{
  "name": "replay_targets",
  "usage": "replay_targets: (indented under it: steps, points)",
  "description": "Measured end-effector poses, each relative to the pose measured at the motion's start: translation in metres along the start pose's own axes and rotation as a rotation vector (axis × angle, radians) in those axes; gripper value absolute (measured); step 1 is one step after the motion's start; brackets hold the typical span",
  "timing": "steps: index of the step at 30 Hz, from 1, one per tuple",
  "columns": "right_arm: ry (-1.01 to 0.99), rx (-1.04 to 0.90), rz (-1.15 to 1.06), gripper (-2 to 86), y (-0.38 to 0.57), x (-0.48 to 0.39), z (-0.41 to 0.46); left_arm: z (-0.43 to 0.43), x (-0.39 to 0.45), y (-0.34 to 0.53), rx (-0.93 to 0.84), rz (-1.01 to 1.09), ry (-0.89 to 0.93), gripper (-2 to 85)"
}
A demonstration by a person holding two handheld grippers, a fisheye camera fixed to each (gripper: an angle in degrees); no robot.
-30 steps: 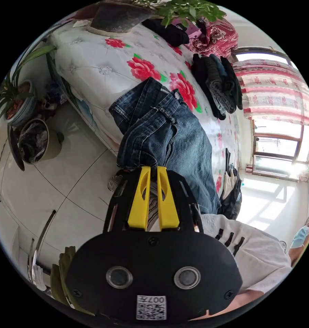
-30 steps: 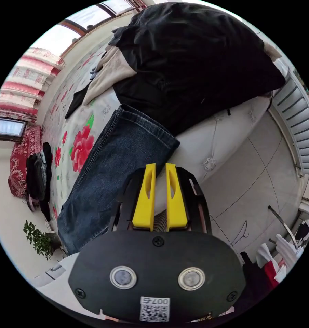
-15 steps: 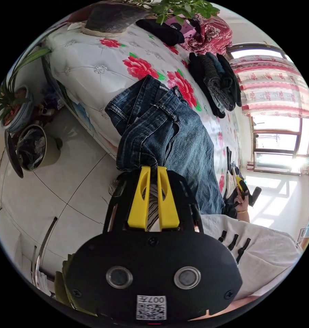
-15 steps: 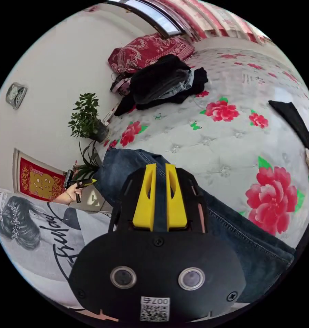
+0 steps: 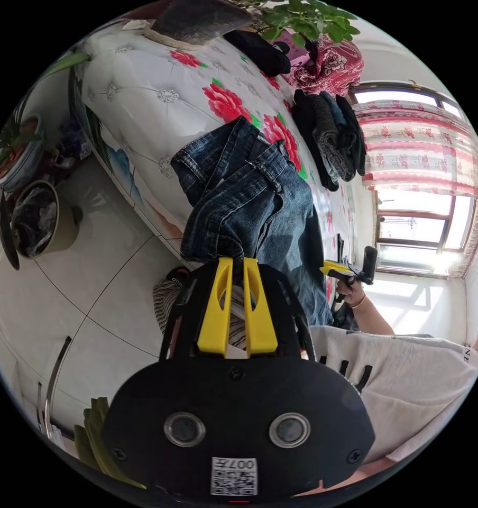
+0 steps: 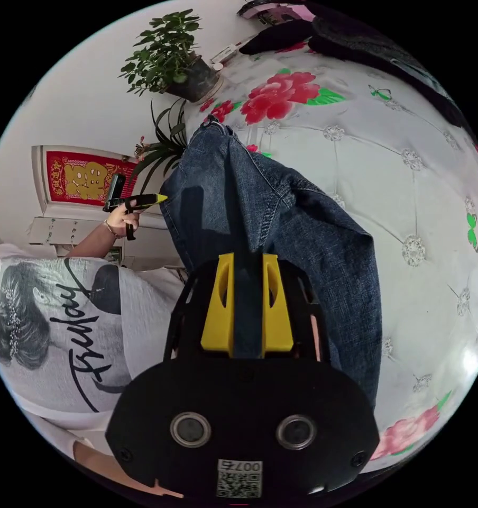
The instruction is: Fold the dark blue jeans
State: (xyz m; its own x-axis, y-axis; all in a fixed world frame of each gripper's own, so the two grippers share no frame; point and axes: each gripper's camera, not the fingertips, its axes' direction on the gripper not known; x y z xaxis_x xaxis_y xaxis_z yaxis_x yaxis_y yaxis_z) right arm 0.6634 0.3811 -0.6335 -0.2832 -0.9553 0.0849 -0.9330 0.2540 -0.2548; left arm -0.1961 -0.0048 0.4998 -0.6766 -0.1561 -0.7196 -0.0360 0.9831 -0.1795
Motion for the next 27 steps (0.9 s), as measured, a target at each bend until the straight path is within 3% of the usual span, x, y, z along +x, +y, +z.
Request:
replay_targets:
  steps: [4, 8, 15, 19, 23, 26, 27]
  points:
    - [0.015, 0.019, 0.003, 7.1, -0.022, 0.021, 0.019, 0.002, -0.008, -0.002, -0.011, -0.004, 0.011, 3.2]
    - [-0.101, 0.182, 0.324, 7.0, -0.061, 0.113, 0.018, 0.000, -0.013, -0.004, -0.023, 0.006, 0.015, 3.2]
    - [-0.405, 0.093, 0.652, 5.9, -0.107, 0.231, 0.125, -0.004, -0.023, -0.002, -0.012, -0.007, 0.034, 3.2]
    - [-0.623, 0.101, 0.669, 4.3, -0.111, 0.255, 0.143, -0.009, -0.027, 0.000, 0.007, -0.017, 0.054, 3.3]
    - [-0.525, 0.064, 0.671, 1.5, -0.118, 0.278, 0.159, -0.009, -0.029, 0.000, 0.014, -0.009, 0.060, 3.6]
    - [-0.596, 0.078, 0.638, 0.3, -0.128, 0.290, 0.166, -0.011, -0.029, -0.001, 0.011, -0.010, 0.081, 3.5]
    - [-0.669, 0.174, 0.575, 0.2, -0.130, 0.291, 0.151, -0.015, -0.026, -0.001, 0.008, 0.009, 0.091, 3.4]
